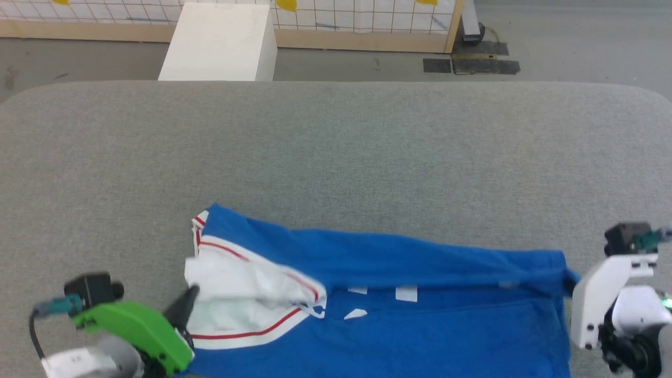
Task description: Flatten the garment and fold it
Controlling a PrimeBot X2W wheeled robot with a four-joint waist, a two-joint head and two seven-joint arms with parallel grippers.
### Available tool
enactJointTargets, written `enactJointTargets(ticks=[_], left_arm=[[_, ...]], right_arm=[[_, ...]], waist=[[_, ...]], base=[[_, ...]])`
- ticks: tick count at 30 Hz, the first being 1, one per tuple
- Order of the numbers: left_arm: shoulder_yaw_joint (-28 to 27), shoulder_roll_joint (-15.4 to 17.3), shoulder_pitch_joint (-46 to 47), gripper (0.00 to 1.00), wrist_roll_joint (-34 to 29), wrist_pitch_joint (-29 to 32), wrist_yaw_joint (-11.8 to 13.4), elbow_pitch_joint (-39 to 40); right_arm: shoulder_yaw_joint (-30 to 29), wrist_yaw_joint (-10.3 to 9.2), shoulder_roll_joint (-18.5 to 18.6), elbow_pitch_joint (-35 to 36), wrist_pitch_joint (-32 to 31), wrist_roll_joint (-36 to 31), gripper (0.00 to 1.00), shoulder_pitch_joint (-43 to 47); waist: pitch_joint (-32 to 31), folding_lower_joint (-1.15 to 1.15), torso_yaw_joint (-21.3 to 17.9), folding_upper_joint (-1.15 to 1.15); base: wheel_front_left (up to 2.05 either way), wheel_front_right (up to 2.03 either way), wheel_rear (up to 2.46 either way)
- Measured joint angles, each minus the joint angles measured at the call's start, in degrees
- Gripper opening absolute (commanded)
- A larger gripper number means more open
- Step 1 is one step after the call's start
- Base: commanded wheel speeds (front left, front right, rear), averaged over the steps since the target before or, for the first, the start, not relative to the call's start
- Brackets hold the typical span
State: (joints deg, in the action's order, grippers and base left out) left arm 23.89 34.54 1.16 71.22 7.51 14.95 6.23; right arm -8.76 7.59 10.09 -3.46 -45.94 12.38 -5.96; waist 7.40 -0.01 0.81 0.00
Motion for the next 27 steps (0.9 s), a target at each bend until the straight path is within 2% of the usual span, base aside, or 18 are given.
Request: enactJointTargets(ticks=[7,8,9,10,11,14,18,21,24,27], left_arm=[[-0.1,-1.4,-4.1,0.0,2.5,-0.4,1.3,-4.2],[0.2,-1.3,-4.1,0.0,2.5,0.1,1.6,-4.6],[0.3,-1.4,-4.3,0.1,2.5,0.1,1.8,-4.8],[0.3,-1.4,-4.5,0.97,2.7,0.5,1.9,-5.1],[0.7,-1.3,-5.0,1.0,2.9,1.3,2.8,-5.7],[0.6,-0.5,-5.7,1.0,2.9,1.8,3.4,-5.4],[-1.1,1.9,-6.9,1.0,2.4,1.4,5.6,-3.4],[-3.7,3.7,-6.9,1.0,1.3,-1.2,6.5,-0.6],[-7.0,5.7,-6.1,1.0,-2.2,-6.5,6.8,1.8],[-9.5,7.1,-3.4,1.0,-7.2,-13.7,5.2,3.1]], right_arm=[[-0.2,0.0,0.0,-0.4,-0.5,-0.3,0.0,4.0],[0.1,0.0,0.0,-0.6,-0.5,-0.3,0.4,4.2],[0.3,0.0,0.0,-0.6,-0.4,-0.3,1.0,4.5],[0.7,0.0,0.0,-0.8,-0.2,-0.2,1.0,4.9],[0.9,0.0,0.0,-0.7,0.3,0.5,1.0,6.2],[0.2,-0.01,0.1,1.0,0.7,2.0,1.0,8.0],[-2.1,-0.01,0.1,5.7,0.6,4.3,1.0,10.4],[-5.2,-0.01,-0.5,10.1,-0.9,6.6,1.0,11.2],[-8.5,-0.01,-1.5,14.0,-2.7,8.8,1.0,11.2],[-9.5,-0.01,-0.7,14.6,-4.9,8.8,1.0,10.5]], waist=[[-0.7,0.0,0.1,0.0],[-0.9,0.0,0.0,0.0],[-1.0,0.0,0.0,0.0],[-1.2,0.0,-0.1,0.0],[-1.9,0.0,-0.2,0.0],[-2.7,0.0,-0.3,0.0],[-3.8,0.0,-0.4,0.0],[-4.5,0.0,-0.4,0.0],[-4.9,0.0,-0.3,0.0],[-4.6,0.0,-0.4,0.0]], base=[[0.0,0.0,0.0],[0.0,0.0,0.0],[0.0,0.0,0.0],[0.0,0.0,0.0],[0.0,0.0,0.0],[0.0,0.0,0.0],[0.0,0.0,0.0],[0.0,0.0,0.0],[0.0,0.0,0.0],[0.0,0.0,0.0]])
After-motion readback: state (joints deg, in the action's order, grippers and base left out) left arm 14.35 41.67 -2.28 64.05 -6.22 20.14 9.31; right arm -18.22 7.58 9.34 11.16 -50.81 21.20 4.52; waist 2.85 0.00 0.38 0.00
